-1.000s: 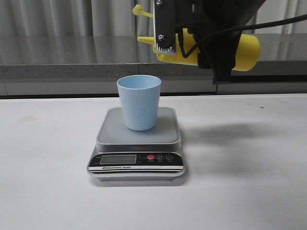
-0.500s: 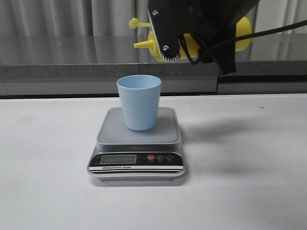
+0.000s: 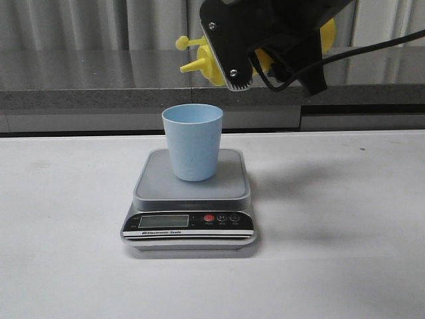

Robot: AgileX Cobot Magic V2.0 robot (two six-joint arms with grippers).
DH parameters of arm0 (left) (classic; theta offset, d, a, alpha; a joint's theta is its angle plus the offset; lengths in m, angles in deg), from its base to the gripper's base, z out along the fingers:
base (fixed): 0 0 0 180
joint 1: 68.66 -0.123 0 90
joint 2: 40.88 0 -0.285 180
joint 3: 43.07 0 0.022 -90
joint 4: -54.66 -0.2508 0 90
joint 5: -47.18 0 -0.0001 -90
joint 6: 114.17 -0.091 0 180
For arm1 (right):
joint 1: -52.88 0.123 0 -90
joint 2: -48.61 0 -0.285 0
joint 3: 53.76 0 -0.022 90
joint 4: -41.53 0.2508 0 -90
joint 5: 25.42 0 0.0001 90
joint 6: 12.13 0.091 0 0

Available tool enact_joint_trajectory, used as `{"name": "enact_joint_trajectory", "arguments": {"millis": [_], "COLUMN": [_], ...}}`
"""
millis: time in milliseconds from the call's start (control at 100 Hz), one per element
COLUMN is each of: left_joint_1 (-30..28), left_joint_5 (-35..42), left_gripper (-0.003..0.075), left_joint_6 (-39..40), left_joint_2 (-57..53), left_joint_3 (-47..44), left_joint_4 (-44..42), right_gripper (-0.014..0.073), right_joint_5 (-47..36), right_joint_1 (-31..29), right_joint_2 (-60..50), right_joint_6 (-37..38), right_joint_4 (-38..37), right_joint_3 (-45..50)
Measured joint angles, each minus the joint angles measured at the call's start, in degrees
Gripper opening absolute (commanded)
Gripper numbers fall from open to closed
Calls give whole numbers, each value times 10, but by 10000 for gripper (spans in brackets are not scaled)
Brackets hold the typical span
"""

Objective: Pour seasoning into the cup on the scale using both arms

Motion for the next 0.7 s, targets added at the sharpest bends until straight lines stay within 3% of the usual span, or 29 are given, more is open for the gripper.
{"name": "enact_joint_trajectory", "arguments": {"millis": [390,700], "left_joint_1": [0,0], "left_joint_5": [0,0], "left_gripper": [-20,-20], "left_joint_6": [0,0], "left_joint_2": [0,0], "left_joint_3": [0,0], "left_joint_4": [0,0], "right_gripper": [339,339], "right_joint_5": [1,47], "right_joint_1": [0,0], "right_joint_2": [0,0], "right_joint_6": [1,25], "right_joint_4": [2,104], "right_joint_3": [0,0]}}
